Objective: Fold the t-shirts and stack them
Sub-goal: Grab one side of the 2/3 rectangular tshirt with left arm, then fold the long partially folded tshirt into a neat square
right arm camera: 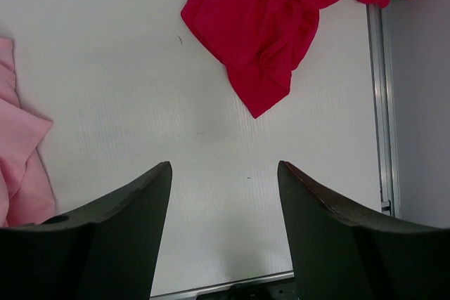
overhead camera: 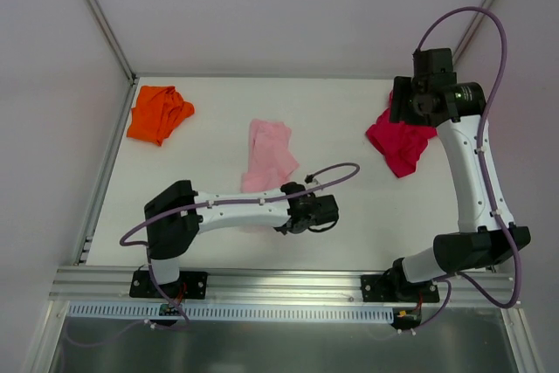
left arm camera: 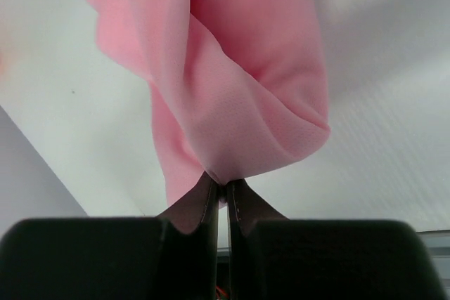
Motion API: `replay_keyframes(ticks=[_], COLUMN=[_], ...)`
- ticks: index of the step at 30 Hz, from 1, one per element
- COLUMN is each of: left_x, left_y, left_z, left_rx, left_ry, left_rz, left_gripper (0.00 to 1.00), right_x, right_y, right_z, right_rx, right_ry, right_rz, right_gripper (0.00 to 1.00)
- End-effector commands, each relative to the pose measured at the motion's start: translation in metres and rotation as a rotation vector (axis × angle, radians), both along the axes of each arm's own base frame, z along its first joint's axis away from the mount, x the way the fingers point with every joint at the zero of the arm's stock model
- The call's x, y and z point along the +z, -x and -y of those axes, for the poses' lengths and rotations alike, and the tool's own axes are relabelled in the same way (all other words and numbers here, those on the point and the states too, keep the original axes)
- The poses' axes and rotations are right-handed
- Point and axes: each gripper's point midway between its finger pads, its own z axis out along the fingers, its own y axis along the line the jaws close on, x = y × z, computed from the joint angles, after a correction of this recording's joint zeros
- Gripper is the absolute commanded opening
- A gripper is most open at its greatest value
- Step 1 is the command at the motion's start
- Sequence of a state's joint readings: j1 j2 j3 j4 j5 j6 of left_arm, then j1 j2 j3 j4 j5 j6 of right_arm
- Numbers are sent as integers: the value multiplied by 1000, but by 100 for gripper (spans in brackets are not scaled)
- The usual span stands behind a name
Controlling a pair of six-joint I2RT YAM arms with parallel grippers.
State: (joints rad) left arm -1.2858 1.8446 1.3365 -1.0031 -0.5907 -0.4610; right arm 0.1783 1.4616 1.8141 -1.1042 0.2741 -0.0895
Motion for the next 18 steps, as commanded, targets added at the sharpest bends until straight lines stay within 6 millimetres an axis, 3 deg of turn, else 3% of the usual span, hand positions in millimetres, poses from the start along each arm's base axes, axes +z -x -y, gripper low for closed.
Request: replay_keyframes(ticks=[1, 6, 14, 18], left_x=[60, 82, 89, 100], left_y=[-31, -62, -113, -147], left_z=[12, 33, 24, 22], left_rx=[32, 10, 16, 23], left_ry=[96, 139, 123, 98], left_rz=[137, 192, 238, 276], left_gripper=[0, 0, 0, 0], right_x=[13, 15, 13, 3], right_y=[-7, -4, 12, 17], right_z=[-4, -4, 2, 2], right_rx=[5, 10, 3, 5], right_ry=[-23, -27, -11, -9], right_rz=[49, 54, 74, 57], right_gripper=[66, 66, 66, 66])
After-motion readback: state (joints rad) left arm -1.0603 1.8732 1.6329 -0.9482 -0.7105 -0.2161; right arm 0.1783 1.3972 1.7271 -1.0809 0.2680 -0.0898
